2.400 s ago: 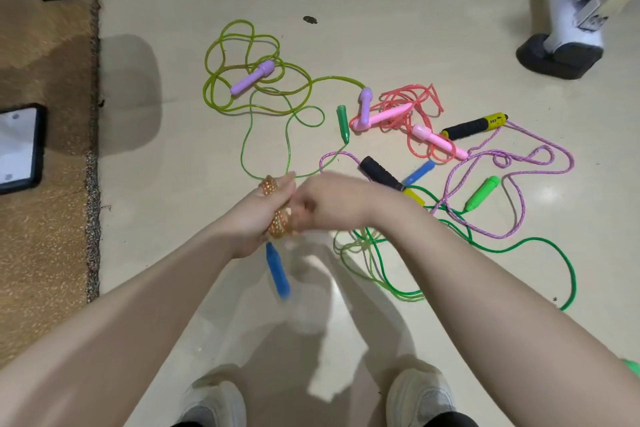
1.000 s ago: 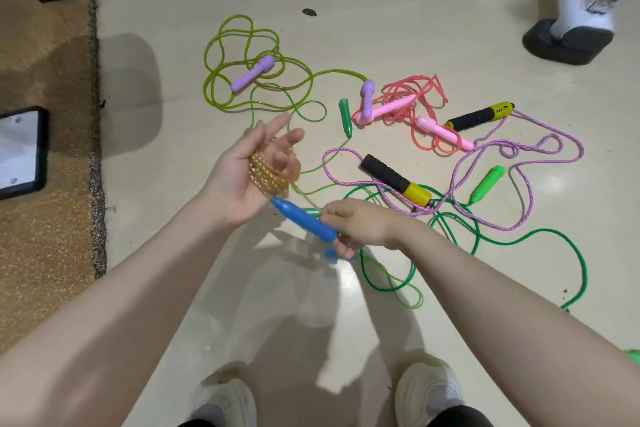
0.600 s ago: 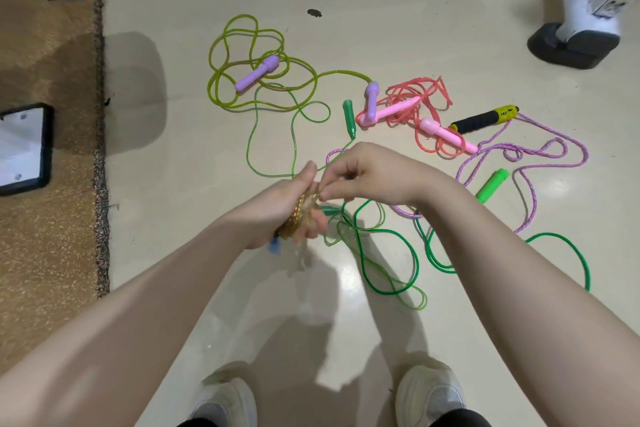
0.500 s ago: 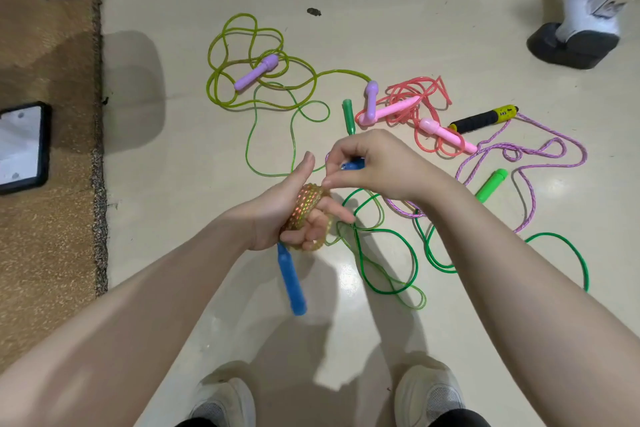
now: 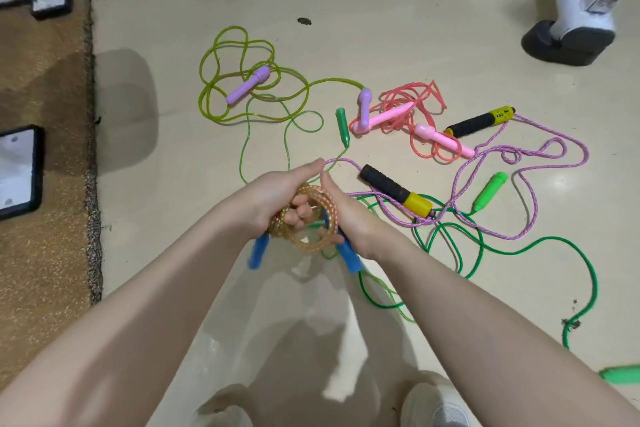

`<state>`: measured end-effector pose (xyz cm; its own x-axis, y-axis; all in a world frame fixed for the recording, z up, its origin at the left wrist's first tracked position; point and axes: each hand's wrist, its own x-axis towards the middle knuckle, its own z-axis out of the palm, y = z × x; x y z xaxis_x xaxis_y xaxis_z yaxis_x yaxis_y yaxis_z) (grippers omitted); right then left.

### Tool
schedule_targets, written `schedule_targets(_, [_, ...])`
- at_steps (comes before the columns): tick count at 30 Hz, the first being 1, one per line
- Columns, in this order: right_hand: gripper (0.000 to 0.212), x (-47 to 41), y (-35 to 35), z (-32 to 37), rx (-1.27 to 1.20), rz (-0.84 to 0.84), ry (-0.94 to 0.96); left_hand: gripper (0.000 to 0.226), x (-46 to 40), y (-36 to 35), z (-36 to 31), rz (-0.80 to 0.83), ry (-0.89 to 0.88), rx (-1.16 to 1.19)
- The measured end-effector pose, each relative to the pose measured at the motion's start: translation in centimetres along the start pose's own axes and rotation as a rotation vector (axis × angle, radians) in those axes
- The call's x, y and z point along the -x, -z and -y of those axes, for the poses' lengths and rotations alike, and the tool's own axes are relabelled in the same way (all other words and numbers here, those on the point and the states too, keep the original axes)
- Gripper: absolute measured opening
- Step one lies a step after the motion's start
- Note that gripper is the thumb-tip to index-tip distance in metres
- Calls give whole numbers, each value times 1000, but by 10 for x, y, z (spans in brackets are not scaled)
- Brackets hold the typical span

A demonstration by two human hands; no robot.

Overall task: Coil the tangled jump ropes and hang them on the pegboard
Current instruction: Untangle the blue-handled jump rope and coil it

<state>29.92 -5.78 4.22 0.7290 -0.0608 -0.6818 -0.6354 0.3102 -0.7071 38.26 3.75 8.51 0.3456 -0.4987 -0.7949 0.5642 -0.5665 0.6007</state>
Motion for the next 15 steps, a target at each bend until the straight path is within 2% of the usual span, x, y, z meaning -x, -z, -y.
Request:
schedule_targets(2, [72,-6,10,13,-82,-71,72,58,-7,-6,-19,-46,-47,-64])
schedule_targets(5, [69,-14,35,54,84,-328,215,61,-14,-23,-55,-32,-130,-71])
schedule_targets(7, [61,-4,51,84,143,-422,394,59,-17,-37,-80,10,-146,-96])
schedule_targets(10, [42,29,63,125,137,-340,590,61,-10,-55,-118,83,-99,-108])
schedule_targets(12, [35,54,67,153,136,-278,597,53,4,-70,-148,122,-105,-137])
schedule_targets(15, [21,100,72,189,82,-283,586,40,43,-98,-192,177,-95,-173])
